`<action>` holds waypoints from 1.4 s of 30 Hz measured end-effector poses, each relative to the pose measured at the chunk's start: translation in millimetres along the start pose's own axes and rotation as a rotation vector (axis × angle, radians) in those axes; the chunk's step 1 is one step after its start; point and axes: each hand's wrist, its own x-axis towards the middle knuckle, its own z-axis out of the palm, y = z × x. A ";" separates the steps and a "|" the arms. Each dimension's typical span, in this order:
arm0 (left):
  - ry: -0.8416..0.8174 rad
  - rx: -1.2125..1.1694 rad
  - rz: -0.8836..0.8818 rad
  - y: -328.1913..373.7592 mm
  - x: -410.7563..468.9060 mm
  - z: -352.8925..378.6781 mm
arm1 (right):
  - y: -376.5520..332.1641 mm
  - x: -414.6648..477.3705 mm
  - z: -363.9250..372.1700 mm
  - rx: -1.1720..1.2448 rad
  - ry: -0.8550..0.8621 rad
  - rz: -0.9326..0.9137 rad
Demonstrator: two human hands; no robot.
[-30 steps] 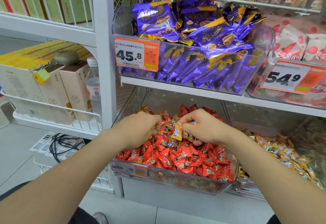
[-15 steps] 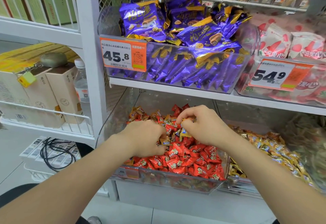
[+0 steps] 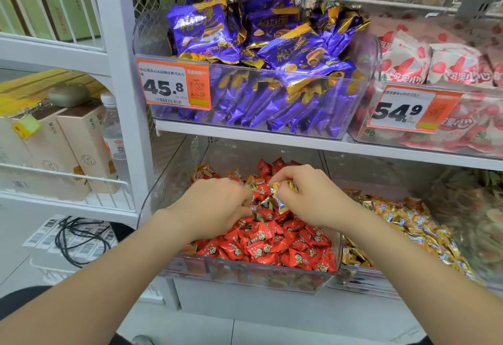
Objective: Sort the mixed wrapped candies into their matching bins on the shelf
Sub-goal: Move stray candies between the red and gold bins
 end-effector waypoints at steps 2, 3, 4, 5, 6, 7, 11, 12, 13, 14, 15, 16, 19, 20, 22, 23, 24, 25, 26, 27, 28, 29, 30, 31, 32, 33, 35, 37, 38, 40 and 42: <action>0.051 -0.091 -0.049 -5.8 -1.8 -3.8 | 3.8 1.1 -0.5 0.082 -0.054 -0.012; 0.089 -0.139 -0.060 -8.1 -2.8 -5.8 | 4.5 0.7 -0.3 0.128 -0.087 -0.022; 0.130 -0.194 -0.064 -9.8 -3.7 -7.8 | 4.3 -0.4 0.2 0.165 -0.116 -0.031; 0.167 -0.250 -0.061 -10.9 -4.4 -9.5 | 3.4 -1.6 0.8 0.185 -0.138 -0.042; 0.193 -0.295 -0.055 -11.3 -4.8 -11.2 | 2.2 -2.7 1.5 0.189 -0.154 -0.053; 0.202 -0.318 -0.050 -11.4 -5.0 -12.3 | 0.9 -3.5 2.7 0.187 -0.165 -0.067; 0.155 -0.268 -0.065 -5.6 -5.5 -12.7 | -3.2 -3.2 7.6 0.159 -0.175 -0.075; 0.148 -0.247 -0.073 -4.8 -5.4 -12.4 | -4.2 -3.3 8.3 0.151 -0.183 -0.069; 0.146 -0.228 -0.083 -3.6 -5.1 -12.3 | -4.9 -3.2 8.7 0.147 -0.193 -0.062; 0.147 -0.218 -0.095 -2.8 -4.8 -12.5 | -5.6 -3.4 8.7 0.147 -0.202 -0.055; 0.150 -0.224 -0.108 -3.0 -4.4 -12.0 | -6.1 -3.6 8.2 0.149 -0.207 -0.052; 0.154 -0.249 -0.123 -3.6 -4.0 -11.5 | -6.1 -3.4 7.6 0.153 -0.205 -0.052; 0.183 -0.421 -0.151 -5.0 -2.7 -9.8 | -2.7 -0.1 7.0 0.191 -0.177 -0.051; 0.204 -0.487 -0.156 -5.6 -1.4 -9.6 | -1.3 1.0 6.3 0.196 -0.167 -0.057; 0.229 -0.568 -0.175 -6.3 0.8 -9.8 | 2.2 3.0 5.8 0.177 -0.145 -0.078; 0.232 -0.583 -0.188 -6.6 1.5 -9.4 | 3.3 3.6 5.1 0.162 -0.128 -0.078; 0.226 -0.577 -0.204 -6.9 1.5 -9.2 | 4.4 3.9 4.0 0.135 -0.105 -0.071; 0.207 -0.537 -0.228 -7.2 1.2 -9.4 | 6.4 4.3 2.4 0.085 -0.075 -0.060; 0.177 -0.461 -0.261 -7.0 0.7 -10.2 | 8.2 4.3 -0.1 0.022 -0.045 -0.052; 0.143 -0.355 -0.305 -5.5 0.2 -11.3 | 10.5 4.3 -2.6 -0.035 -0.021 -0.044; 0.112 -0.241 -0.350 -3.3 -0.1 -12.5 | 12.1 3.0 -6.1 -0.072 -0.006 -0.038; 0.098 -0.156 -0.382 -0.9 -0.1 -13.8 | 14.2 1.8 -9.8 -0.081 0.002 -0.027; 0.108 -0.124 -0.396 1.6 0.1 -15.0 | 15.6 -0.7 -14.5 -0.060 0.006 -0.010; 0.137 -0.134 -0.398 3.9 0.3 -16.0 | 17.7 -3.6 -18.9 0.001 0.001 0.016; 0.172 -0.181 -0.391 6.1 0.1 -16.6 | 20.1 -7.2 -23.0 0.093 -0.012 0.046; 0.202 -0.267 -0.379 9.1 -0.4 -17.9 | 23.1 -11.3 -27.8 0.183 -0.024 0.076; 0.242 -0.488 -0.331 19.4 -0.2 -20.4 | 33.2 -21.8 -39.6 0.317 -0.058 0.123; 0.251 -0.619 -0.267 38.4 1.3 -25.1 | 50.5 -33.7 -53.7 0.427 -0.108 0.155; 0.254 -0.641 -0.224 49.7 2.9 -26.9 | 61.5 -40.5 -62.2 0.448 -0.113 0.172; 0.250 -0.654 -0.135 74.5 8.2 -30.4 | 89.8 -52.5 -75.9 0.427 -0.041 0.236; 0.253 -0.619 -0.041 103.6 17.2 -35.1 | 123.6 -63.7 -82.8 0.326 0.070 0.315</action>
